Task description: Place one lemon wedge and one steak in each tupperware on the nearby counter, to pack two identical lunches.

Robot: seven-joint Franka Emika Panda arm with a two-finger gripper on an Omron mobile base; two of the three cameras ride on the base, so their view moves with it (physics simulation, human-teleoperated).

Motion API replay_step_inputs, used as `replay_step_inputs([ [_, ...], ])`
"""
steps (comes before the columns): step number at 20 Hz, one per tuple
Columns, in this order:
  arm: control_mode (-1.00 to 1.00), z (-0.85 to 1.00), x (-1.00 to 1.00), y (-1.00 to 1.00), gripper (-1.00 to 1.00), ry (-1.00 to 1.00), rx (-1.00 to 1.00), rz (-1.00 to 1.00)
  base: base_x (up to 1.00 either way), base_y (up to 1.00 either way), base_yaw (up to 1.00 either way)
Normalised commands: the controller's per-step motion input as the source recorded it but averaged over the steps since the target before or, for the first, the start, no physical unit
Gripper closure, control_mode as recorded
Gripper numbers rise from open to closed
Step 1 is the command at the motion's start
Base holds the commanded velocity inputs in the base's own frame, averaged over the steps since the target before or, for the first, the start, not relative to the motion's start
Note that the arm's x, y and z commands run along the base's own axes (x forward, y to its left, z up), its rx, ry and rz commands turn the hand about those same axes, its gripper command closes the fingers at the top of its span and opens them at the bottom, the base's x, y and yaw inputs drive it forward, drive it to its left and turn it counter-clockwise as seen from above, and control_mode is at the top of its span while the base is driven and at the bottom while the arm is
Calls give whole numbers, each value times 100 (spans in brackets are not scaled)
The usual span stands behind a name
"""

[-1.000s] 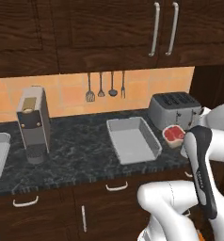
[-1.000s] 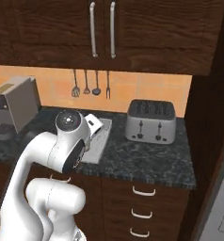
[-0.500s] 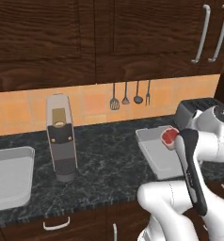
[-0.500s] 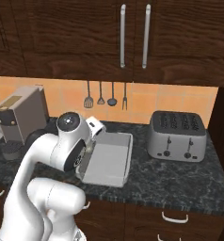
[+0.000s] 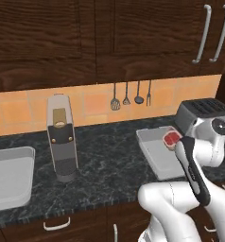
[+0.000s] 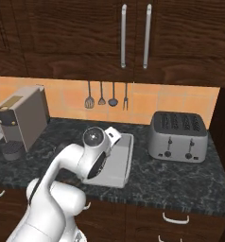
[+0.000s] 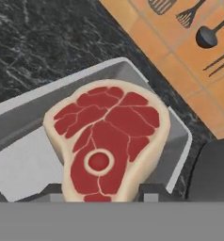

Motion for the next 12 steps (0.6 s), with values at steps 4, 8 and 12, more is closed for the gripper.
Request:
replay_step_inputs([
  [4,-100,0,46,22,100,15,30,-16,0,0,0],
  [8,-100,0,28,0,100,18,29,-3,0,0,0],
  [12,-100,-13,32,0,100,7,27,0,0,0,0],
])
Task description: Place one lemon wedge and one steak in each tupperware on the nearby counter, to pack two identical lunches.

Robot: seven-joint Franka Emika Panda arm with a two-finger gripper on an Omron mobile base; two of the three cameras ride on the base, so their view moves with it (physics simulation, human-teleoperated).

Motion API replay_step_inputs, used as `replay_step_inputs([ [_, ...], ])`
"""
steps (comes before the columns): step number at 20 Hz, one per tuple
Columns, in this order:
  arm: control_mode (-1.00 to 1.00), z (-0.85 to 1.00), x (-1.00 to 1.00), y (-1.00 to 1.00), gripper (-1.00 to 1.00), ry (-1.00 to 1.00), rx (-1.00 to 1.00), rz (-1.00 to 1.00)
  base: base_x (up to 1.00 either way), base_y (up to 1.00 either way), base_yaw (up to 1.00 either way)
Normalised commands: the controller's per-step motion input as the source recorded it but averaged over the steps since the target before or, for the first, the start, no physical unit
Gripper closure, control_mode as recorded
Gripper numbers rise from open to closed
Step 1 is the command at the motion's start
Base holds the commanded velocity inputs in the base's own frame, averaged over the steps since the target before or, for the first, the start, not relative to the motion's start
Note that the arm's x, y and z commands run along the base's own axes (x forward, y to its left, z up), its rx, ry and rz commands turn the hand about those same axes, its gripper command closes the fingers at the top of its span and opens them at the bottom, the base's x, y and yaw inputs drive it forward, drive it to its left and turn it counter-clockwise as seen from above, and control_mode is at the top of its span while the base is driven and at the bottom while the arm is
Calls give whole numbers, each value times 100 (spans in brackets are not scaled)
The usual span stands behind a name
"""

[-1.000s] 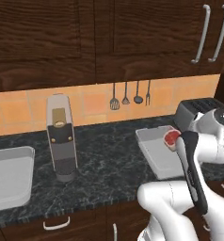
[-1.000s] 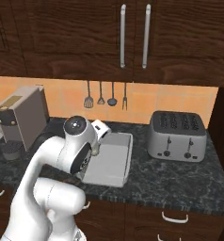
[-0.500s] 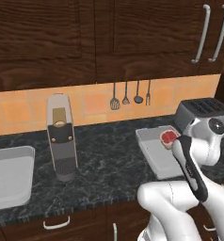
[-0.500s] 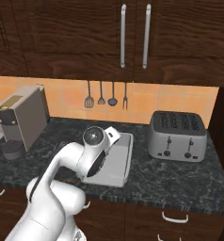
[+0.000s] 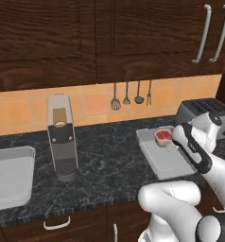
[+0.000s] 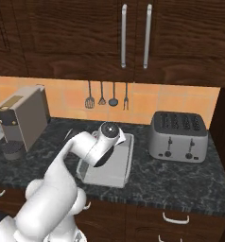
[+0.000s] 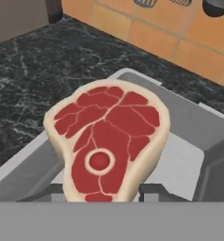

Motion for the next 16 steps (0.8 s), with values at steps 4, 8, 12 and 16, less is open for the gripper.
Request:
replay_step_inputs([
  [4,-100,-42,44,0,100,0,0,-2,0,0,0],
  [8,-100,-52,49,0,100,1,-2,-4,0,0,0],
  [12,-100,-41,24,0,100,0,-1,0,0,0,0],
  [16,-100,-14,12,0,-100,1,0,0,0,0,0],
])
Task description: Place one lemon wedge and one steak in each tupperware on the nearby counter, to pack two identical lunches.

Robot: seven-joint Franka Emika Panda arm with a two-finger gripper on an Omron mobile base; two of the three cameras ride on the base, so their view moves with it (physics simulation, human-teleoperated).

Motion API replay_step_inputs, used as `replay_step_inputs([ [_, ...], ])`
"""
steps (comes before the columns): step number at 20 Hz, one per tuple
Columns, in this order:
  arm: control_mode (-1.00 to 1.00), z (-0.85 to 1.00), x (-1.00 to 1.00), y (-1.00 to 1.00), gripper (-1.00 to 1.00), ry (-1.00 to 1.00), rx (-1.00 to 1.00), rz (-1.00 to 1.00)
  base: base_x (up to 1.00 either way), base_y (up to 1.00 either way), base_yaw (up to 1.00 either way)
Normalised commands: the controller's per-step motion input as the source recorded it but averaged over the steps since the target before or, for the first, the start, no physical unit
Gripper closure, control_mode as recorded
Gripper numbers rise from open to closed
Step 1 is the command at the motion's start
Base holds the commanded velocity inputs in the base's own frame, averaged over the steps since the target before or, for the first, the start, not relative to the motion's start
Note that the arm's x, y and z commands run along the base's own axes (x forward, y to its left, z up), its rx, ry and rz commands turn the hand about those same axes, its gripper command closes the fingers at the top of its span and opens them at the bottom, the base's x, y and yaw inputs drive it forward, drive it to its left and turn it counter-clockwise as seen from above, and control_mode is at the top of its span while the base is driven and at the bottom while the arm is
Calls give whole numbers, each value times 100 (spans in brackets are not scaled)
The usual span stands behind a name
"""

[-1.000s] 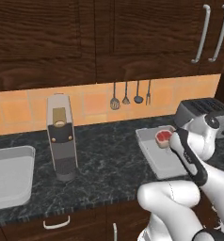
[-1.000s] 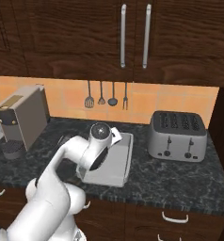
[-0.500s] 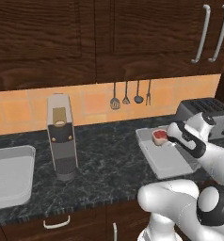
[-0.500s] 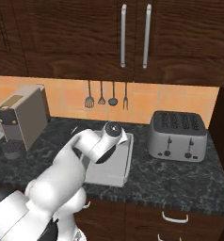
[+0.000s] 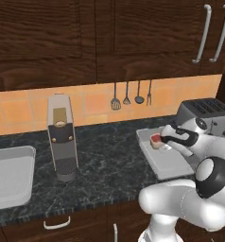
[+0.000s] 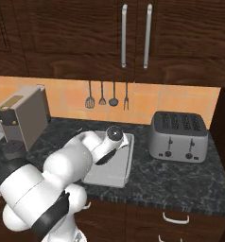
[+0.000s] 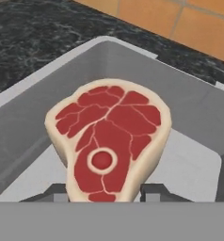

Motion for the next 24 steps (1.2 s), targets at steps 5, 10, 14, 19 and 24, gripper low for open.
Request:
replay_step_inputs([
  [5,-100,0,25,0,-100,0,0,-6,0,0,0],
  [10,-100,4,10,0,-100,0,0,-7,0,0,0],
  [14,-100,72,-79,0,-100,-6,0,-11,0,0,0],
  [19,-100,86,-84,13,-100,0,0,-28,0,0,0],
  [24,-100,55,-82,55,-100,-3,-1,-35,0,0,0],
])
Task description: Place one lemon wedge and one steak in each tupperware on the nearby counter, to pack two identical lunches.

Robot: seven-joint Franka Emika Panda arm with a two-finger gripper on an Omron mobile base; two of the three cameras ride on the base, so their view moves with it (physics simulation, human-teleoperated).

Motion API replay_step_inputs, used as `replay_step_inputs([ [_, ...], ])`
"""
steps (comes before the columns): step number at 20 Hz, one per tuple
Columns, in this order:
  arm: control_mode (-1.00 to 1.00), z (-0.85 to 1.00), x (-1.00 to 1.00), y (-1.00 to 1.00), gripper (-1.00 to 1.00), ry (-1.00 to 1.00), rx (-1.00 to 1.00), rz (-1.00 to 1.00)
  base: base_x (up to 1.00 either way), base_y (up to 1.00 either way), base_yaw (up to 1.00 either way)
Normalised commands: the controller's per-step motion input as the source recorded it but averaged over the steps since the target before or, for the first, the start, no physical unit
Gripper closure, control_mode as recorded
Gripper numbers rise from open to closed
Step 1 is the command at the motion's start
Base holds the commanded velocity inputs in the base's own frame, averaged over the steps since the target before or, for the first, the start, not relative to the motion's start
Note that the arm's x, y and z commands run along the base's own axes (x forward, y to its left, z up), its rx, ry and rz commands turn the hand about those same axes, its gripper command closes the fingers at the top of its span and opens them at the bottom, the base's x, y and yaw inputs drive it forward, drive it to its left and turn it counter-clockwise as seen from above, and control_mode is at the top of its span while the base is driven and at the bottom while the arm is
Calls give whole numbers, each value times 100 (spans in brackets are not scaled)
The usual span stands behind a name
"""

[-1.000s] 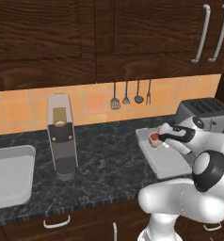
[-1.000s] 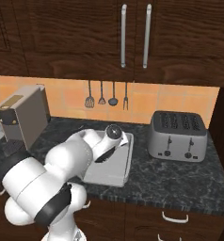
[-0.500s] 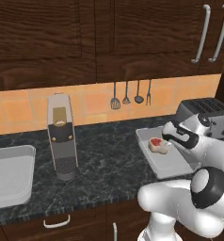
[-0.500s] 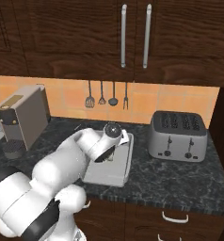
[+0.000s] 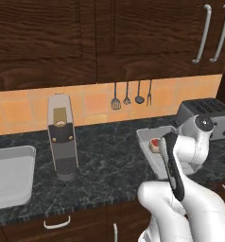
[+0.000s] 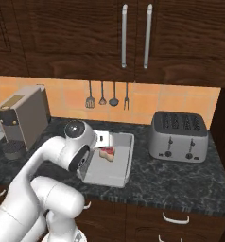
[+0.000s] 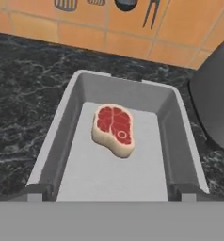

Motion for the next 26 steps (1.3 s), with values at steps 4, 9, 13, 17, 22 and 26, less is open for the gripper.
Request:
replay_step_inputs([
  [4,-100,44,-76,56,-100,0,0,-30,0,0,0],
  [9,-100,20,-88,1,-100,-2,0,-10,0,0,0],
  [13,-100,-24,-96,0,-100,-5,0,3,0,0,0],
  [17,-100,-50,-95,31,-100,-7,0,3,0,0,0],
  [22,100,0,0,0,-100,0,0,0,-98,2,1],
  [26,100,0,0,0,-100,0,0,0,-58,-94,-3],
])
